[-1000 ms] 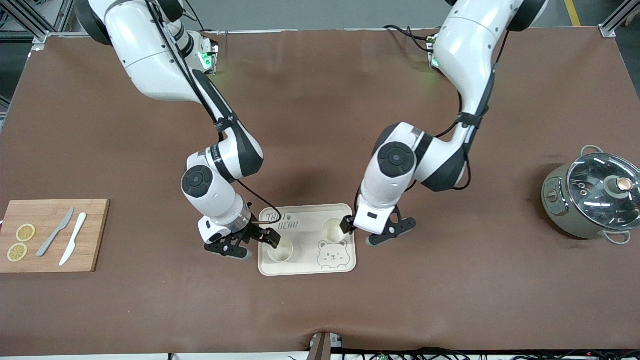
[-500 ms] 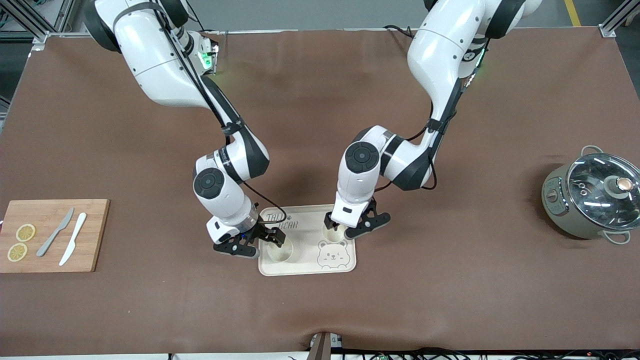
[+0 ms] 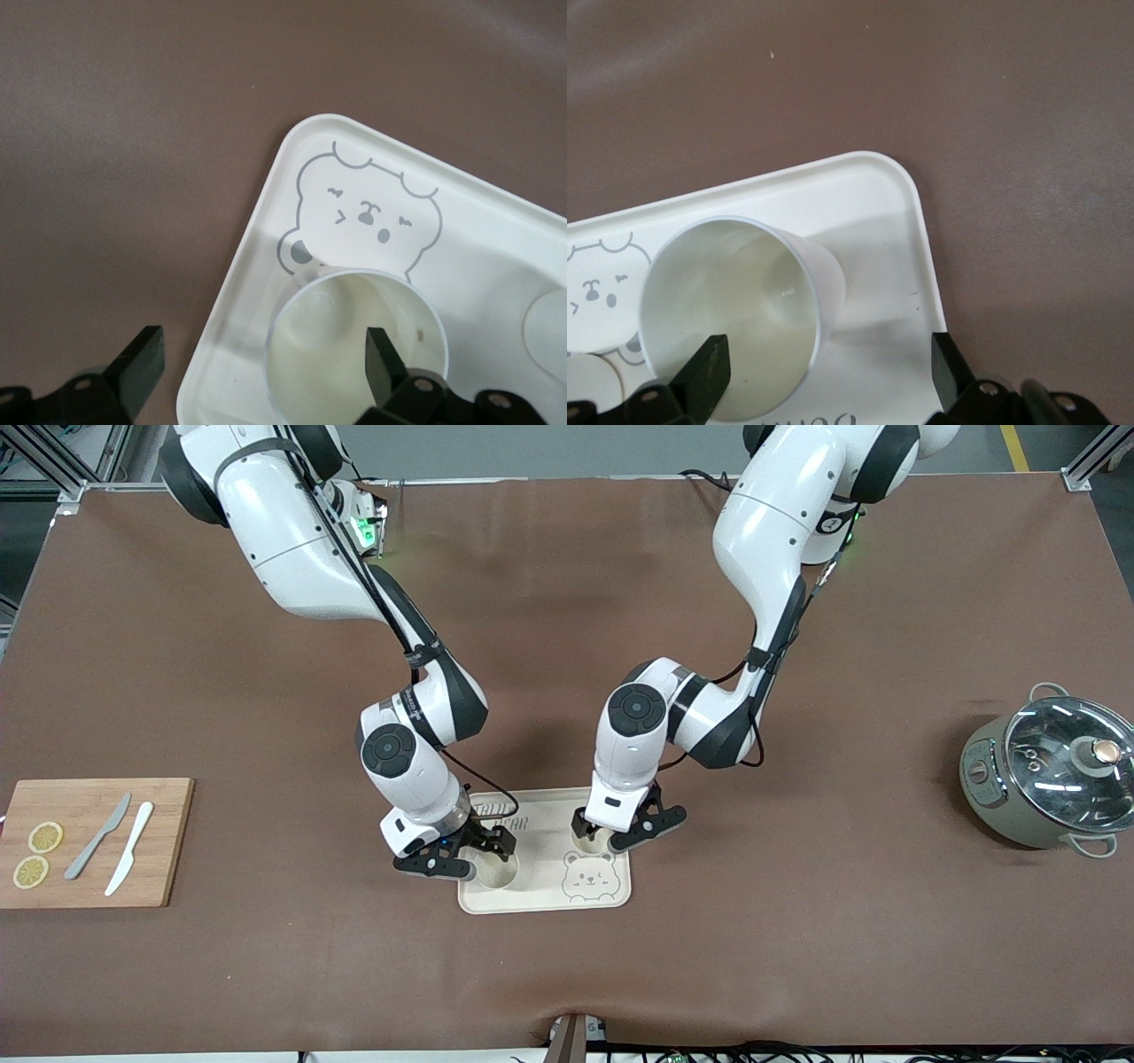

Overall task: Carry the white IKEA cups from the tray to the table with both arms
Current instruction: 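Close both grippers on the rims of the two white cups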

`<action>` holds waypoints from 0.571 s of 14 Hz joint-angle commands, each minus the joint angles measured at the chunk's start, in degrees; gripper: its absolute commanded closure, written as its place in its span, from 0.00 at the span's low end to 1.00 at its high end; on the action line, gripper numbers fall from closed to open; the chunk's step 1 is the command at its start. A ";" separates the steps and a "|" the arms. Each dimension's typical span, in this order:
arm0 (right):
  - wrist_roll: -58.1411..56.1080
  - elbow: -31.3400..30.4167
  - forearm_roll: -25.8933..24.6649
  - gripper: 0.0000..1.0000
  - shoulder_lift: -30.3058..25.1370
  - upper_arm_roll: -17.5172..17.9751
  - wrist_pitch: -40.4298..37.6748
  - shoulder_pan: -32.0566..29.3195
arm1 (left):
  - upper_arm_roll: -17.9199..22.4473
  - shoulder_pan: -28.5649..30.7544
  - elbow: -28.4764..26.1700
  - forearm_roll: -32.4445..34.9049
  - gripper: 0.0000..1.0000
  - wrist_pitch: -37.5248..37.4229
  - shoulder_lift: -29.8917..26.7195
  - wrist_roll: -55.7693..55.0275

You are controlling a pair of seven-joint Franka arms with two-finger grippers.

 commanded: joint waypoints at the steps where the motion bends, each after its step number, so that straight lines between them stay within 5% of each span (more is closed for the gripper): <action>1: 1.24 1.69 -0.90 0.01 1.01 -0.52 0.65 0.45 | 1.34 -1.05 1.46 0.79 0.40 0.69 1.02 -2.44; 5: 1.24 1.69 -0.82 0.43 1.18 -0.52 0.74 0.45 | 1.43 -1.05 1.46 0.79 0.98 0.78 0.93 -2.36; 8: 1.33 1.69 -0.81 0.62 1.45 -0.52 0.74 0.45 | 1.52 -0.96 1.46 0.88 1.00 0.78 0.66 -2.09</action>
